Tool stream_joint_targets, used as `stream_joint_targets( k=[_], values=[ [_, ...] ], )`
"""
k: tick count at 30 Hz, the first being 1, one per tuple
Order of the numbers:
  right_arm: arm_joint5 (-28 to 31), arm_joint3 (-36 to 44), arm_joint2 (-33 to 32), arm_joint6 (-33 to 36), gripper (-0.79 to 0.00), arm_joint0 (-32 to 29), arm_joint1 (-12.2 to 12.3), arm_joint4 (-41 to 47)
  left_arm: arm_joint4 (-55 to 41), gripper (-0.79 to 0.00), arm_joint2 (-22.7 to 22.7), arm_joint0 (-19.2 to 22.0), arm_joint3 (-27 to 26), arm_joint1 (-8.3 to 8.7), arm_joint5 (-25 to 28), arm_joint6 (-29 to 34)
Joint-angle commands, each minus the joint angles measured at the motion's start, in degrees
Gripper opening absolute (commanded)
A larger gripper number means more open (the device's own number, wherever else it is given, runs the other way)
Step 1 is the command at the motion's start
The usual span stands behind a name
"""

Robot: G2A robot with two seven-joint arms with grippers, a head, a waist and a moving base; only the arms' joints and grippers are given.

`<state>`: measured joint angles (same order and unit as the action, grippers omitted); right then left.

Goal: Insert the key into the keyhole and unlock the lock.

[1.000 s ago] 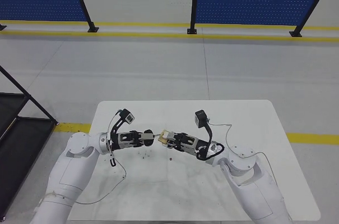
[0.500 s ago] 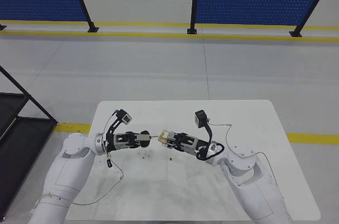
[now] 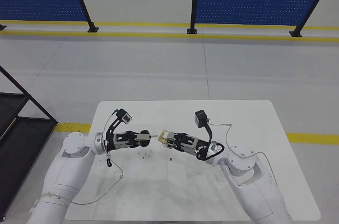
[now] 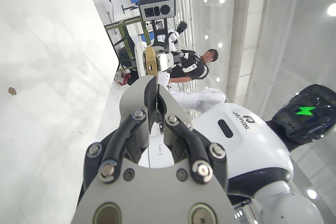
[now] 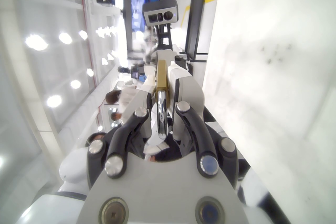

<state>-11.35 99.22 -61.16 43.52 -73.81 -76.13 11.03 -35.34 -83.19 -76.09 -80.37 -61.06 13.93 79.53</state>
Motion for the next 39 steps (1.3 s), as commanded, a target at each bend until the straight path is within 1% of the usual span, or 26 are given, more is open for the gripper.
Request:
stream_joint_targets(
  k=[1, 25, 39],
  values=[
    [0.00, 0.00, 0.00, 0.00, -0.785, 0.00, 0.00, 0.00, 0.07, -0.785, 0.21, 0.06, 0.07, 0.03, -0.02, -0.10],
    [0.00, 0.00, 0.00, 0.00, -0.785, 0.00, 0.00, 0.00, -0.04, -0.785, 2.90, 1.98, 1.99, 0.21, 0.61, -2.18],
    [0.00, 0.00, 0.00, 0.00, -0.785, 0.00, 0.00, 0.00, -0.05, -0.785, 4.32, 2.75, 2.48, 0.34, 0.71, -1.93]
  ],
)
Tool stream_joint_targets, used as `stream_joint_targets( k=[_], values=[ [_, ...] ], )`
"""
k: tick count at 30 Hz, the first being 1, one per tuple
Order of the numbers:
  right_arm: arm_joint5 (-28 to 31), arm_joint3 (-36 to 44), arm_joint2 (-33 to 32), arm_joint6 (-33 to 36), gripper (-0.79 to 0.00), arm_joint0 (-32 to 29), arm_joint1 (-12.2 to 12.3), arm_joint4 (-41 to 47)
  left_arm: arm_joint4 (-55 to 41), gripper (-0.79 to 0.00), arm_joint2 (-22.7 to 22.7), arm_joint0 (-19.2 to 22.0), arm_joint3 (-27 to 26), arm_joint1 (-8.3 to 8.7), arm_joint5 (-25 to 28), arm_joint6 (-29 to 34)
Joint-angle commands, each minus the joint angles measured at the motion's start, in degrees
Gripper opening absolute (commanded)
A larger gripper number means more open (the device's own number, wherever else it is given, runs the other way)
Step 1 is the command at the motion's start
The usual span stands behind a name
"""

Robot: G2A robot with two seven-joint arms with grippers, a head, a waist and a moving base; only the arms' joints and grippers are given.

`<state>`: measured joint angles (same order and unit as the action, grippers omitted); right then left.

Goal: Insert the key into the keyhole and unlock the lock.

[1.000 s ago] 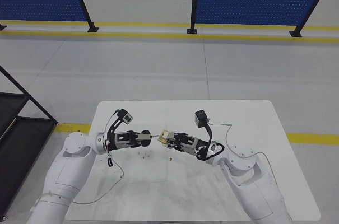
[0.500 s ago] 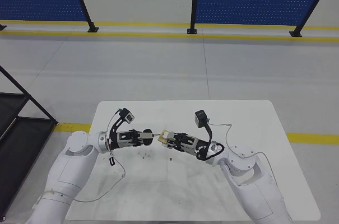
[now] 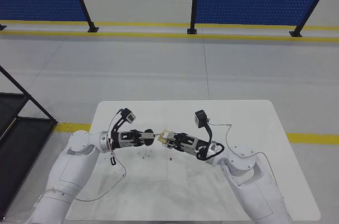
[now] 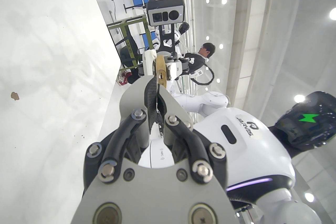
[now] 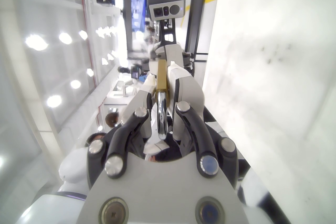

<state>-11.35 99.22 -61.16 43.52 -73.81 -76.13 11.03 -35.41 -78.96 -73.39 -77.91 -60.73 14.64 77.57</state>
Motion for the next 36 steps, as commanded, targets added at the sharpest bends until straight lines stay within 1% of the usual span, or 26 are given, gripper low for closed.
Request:
stream_joint_targets(
  k=[1, 9, 24, 36],
  values=[
    [0.00, 0.00, 0.00, 0.00, -0.785, 0.00, 0.00, 0.00, -0.01, -0.785, 0.18, 0.10, 0.06, 0.02, 0.02, 0.00],
    [0.00, 0.00, 0.00, 0.00, -0.785, 0.00, 0.00, 0.00, -0.21, -0.785, 0.26, -0.11, -0.41, 0.20, 0.30, 0.11],
    [0.00, 0.00, 0.00, 0.00, -0.785, 0.00, 0.00, 0.00, -0.49, -0.785, -0.52, -1.71, -2.10, 0.83, 0.20, 1.34],
    [0.00, 0.00, 0.00, 0.00, -0.785, 0.00, 0.00, 0.00, -0.75, -0.785, -1.12, -2.21, -2.37, 1.32, 0.15, 2.44]
  ],
)
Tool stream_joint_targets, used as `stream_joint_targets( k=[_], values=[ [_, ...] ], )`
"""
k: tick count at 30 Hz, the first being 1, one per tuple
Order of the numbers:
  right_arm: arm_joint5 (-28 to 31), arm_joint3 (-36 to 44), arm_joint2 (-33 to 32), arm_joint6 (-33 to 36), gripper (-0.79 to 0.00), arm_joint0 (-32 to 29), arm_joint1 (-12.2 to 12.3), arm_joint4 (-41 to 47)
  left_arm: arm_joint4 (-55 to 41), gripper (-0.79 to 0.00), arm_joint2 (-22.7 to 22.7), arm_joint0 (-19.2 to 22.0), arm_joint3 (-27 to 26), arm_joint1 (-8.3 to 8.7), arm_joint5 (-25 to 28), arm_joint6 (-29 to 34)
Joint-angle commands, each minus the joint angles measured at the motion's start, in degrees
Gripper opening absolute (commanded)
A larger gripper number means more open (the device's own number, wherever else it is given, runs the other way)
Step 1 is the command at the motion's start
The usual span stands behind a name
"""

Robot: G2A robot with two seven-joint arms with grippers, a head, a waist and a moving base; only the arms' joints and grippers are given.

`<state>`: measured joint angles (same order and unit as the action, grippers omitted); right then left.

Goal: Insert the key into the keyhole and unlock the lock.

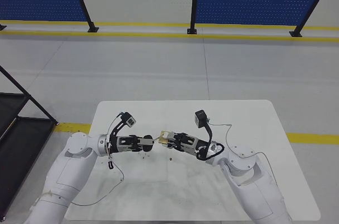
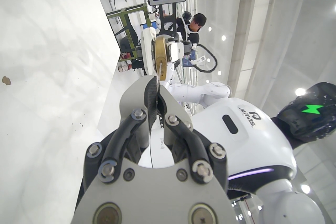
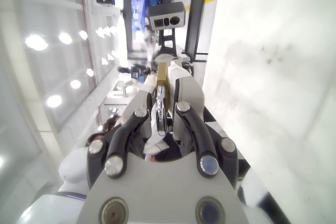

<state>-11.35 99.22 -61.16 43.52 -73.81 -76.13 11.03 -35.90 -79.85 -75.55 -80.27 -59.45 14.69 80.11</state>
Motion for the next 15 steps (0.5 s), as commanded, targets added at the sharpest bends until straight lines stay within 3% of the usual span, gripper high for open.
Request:
stream_joint_targets(
  k=[1, 15],
  values=[
    [0.00, 0.00, 0.00, 0.00, -0.785, 0.00, 0.00, 0.00, -0.50, -0.785, -0.56, -0.13, -0.02, 0.11, 0.15, -0.08],
    [0.00, 0.00, 0.00, 0.00, -0.785, 0.00, 0.00, 0.00, -5.86, -0.785, -6.87, -2.41, 0.35, 1.55, -2.45, 4.76]
  ],
)
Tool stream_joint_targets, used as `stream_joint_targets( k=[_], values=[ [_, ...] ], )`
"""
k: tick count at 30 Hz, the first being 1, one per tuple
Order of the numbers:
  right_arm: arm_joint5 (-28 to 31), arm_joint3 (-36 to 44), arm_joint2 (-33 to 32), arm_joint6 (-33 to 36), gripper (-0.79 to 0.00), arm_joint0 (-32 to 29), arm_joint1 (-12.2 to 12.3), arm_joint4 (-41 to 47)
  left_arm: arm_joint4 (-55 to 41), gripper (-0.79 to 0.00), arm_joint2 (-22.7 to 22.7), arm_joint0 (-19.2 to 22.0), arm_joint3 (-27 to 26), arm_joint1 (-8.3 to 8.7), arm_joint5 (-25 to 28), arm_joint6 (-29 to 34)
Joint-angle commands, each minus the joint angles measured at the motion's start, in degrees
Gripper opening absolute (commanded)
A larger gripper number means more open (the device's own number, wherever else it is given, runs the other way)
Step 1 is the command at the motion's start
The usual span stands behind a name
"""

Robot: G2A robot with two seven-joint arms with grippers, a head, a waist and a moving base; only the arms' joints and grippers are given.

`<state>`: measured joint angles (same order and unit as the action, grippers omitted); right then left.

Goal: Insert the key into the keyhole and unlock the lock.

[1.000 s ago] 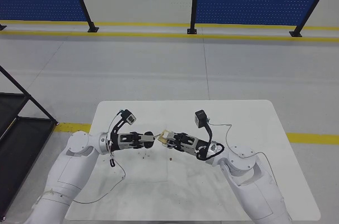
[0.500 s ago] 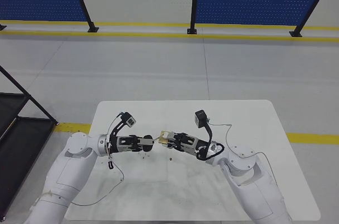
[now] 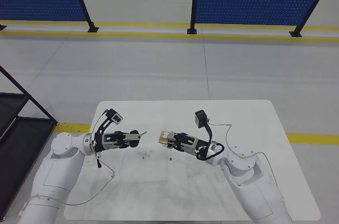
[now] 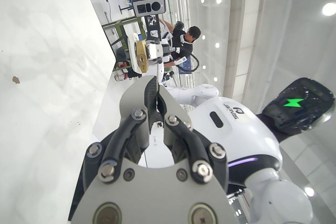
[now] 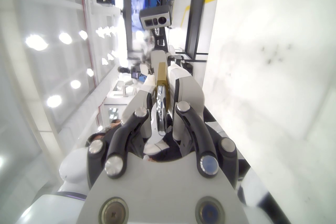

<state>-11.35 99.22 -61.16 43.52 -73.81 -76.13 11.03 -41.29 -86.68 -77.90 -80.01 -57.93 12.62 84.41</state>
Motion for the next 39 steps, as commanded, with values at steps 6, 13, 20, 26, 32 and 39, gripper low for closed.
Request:
stream_joint_targets(
  k=[6, 13, 20, 26, 32, 39],
  values=[
    [0.00, 0.00, 0.00, 0.00, -0.785, 0.00, 0.00, 0.00, -1.57, -0.785, -0.07, -0.16, 0.24, 0.04, -0.65, 0.98],
    [0.22, 0.03, 0.26, -0.50, -0.785, -0.30, 0.01, 0.12, -1.57, -0.785, -0.07, -0.16, 0.24, 0.04, -0.65, 0.98],
    [-4.60, 0.00, -0.51, 4.42, -0.785, 1.01, 0.57, 2.40, 14.85, -0.785, -2.98, -1.97, -5.92, 0.93, 9.62, -5.93],
    [-7.36, -0.41, -1.33, 9.49, -0.785, 2.70, 1.24, 3.16, 27.55, -0.785, -4.99, -4.80, -11.48, 1.42, 18.60, -12.88],
    [-9.07, -1.96, -1.08, 11.26, -0.785, 5.03, 1.51, 3.96, 46.64, -0.785, -8.05, -8.81, -18.06, 1.46, 33.27, -26.30],
    [-9.45, -3.11, -0.87, 11.08, -0.785, 6.27, 1.56, 4.83, 58.06, -0.785, -8.95, -11.40, -20.57, 1.04, 38.22, -34.82]
  ],
)
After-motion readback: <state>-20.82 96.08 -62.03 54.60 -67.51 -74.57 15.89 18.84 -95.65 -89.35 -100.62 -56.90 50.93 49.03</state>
